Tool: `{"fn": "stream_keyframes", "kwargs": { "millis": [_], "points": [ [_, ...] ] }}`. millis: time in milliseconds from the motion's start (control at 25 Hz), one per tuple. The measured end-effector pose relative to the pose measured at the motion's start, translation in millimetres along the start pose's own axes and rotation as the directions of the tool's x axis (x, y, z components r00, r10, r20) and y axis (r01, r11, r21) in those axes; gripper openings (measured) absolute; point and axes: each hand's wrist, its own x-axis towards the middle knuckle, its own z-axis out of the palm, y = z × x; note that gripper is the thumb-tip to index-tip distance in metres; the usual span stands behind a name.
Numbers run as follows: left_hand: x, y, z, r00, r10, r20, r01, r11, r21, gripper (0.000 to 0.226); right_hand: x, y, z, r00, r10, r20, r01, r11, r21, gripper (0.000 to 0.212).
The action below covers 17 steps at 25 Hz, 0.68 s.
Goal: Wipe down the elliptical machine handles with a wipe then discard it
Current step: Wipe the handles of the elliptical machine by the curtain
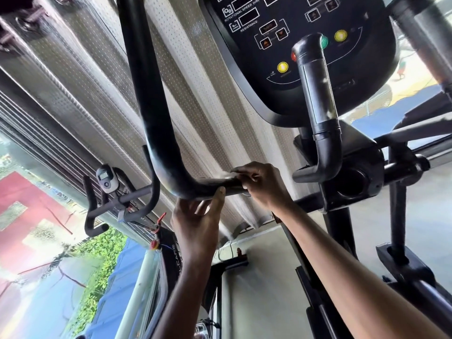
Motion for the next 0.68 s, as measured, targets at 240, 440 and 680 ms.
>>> {"fn": "stream_keyframes", "kwargs": {
  "millis": [240, 440, 680],
  "points": [
    [-1, 4, 2, 1.000, -0.011, 0.001, 0.011, 1.000, 0.021, 0.020, 4, 1, -13, 0.995, 0.046, 0.086, -0.028, 0.980, -0.197, 0.019],
    [-6, 6, 3, 0.998, 0.035, -0.047, -0.031, 0.997, 0.074, 0.031, 2, -40, -11, 0.988, -0.011, 0.151, 0.002, 0.998, 0.062, 0.025],
    [-9, 19, -5, 0.975, 0.213, -0.067, -0.212, 0.977, 0.016, 0.024, -22, -84, -11, 0.961, -0.275, 0.025, 0.273, 0.961, 0.052, 0.026]
  ]
}}
